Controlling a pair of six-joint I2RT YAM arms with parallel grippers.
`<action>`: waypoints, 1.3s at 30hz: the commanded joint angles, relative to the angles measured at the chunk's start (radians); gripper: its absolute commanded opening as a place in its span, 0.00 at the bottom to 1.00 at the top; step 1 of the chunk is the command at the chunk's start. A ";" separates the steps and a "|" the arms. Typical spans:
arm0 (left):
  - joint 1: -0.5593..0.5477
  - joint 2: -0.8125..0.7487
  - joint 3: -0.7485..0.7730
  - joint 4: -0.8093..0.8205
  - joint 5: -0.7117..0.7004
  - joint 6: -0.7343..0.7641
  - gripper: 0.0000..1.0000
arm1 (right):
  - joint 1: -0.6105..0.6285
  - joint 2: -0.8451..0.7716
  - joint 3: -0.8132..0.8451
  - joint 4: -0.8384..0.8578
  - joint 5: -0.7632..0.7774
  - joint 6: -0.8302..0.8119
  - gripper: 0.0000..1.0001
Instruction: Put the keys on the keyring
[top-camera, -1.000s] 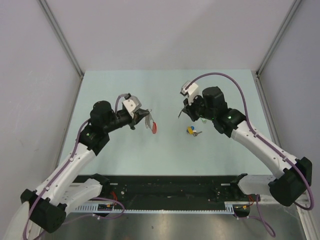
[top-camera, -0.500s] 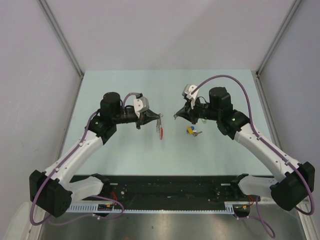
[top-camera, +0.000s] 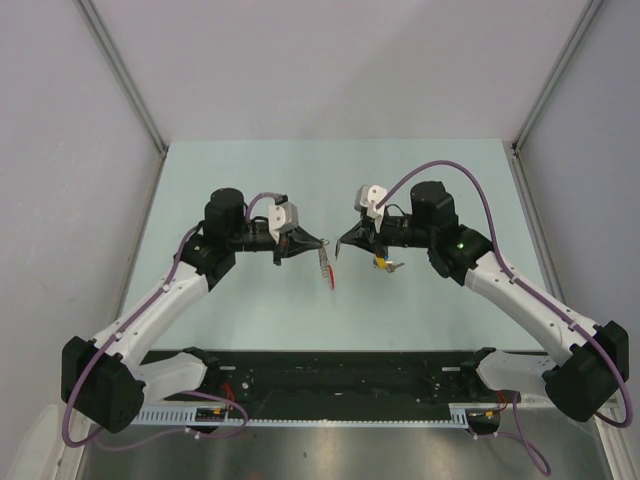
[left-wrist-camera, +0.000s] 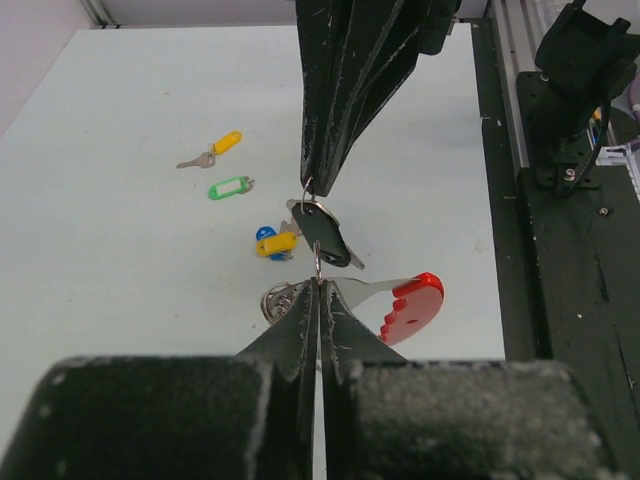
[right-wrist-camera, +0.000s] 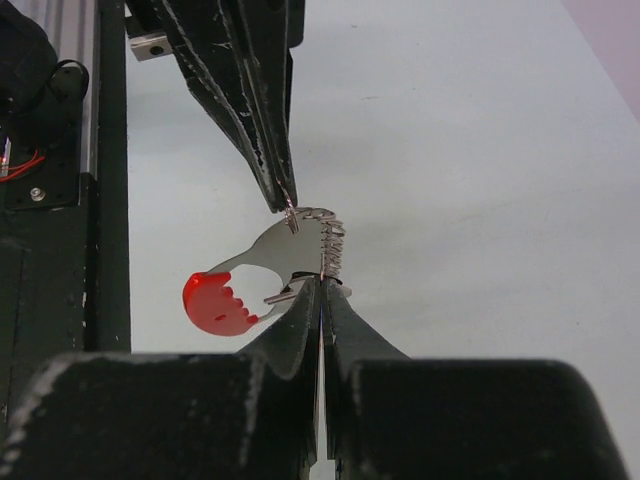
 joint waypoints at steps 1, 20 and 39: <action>0.004 -0.016 0.000 0.014 0.053 0.056 0.00 | 0.012 -0.021 0.004 0.033 -0.059 -0.046 0.00; 0.002 -0.024 0.012 -0.088 0.078 0.177 0.00 | 0.026 -0.013 0.006 -0.024 -0.115 -0.118 0.00; 0.002 -0.027 0.015 -0.089 0.154 0.177 0.00 | 0.071 0.022 0.021 -0.054 -0.030 -0.149 0.00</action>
